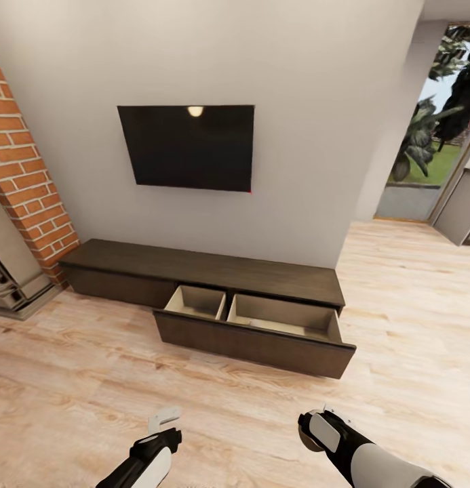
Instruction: Place each of the two pumpkins and all three candles from the living room inside a cabinet in the living room (use any cabinet), then make sure every cabinet is closed, and position the cauldron so it is next to a table in the living room.
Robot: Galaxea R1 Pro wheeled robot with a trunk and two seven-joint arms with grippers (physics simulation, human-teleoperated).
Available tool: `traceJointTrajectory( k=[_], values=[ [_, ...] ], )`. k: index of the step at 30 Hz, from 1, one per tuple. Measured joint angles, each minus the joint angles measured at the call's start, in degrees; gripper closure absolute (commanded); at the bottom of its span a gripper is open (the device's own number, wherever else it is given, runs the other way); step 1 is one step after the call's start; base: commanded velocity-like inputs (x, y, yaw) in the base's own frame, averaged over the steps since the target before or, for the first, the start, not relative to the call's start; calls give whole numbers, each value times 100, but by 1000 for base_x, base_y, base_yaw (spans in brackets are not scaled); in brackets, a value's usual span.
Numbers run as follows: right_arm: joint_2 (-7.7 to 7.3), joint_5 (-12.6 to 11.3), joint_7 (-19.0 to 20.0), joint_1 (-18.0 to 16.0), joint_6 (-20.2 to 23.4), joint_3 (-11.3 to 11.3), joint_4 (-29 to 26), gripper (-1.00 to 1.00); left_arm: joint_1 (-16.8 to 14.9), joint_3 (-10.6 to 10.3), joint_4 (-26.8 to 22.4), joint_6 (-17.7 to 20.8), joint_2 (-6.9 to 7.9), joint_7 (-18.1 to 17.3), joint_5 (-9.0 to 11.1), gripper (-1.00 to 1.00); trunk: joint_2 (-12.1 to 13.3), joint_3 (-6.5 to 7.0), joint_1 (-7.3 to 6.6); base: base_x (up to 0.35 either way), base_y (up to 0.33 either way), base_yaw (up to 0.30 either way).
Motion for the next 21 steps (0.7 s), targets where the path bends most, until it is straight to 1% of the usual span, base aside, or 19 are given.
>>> traceJointTrajectory(
  k=[3, 8, 14, 18, 21],
  values=[
    [2, -1, 0, 0, 0, 0, 0, 100, 0, 0, 1, 0, 0, 0, 0, -100, 0, -15, 0, 0, -1, 173],
    [5, 3, 0, 1, 0, 1, -2, 100, -1, -1, 2, 0, 0, 0, 0, -100, 0, -23, 0, 0, 0, 66],
    [-2, 2, 0, 0, 0, 1, 0, 100, 0, 0, 3, 0, -3, 0, 0, -100, 0, -32, 0, 0, -21, 184],
    [-3, 4, -2, 0, -1, 1, -1, 100, -1, -2, 5, -1, -8, -2, 0, -100, 0, -35, 0, 0, -168, 42],
    [-3, 3, 2, 1, 0, 1, -2, 100, -1, -1, 3, -1, -7, -1, -1, -100, 0, -35, 0, 0, -54, 7]
  ],
)
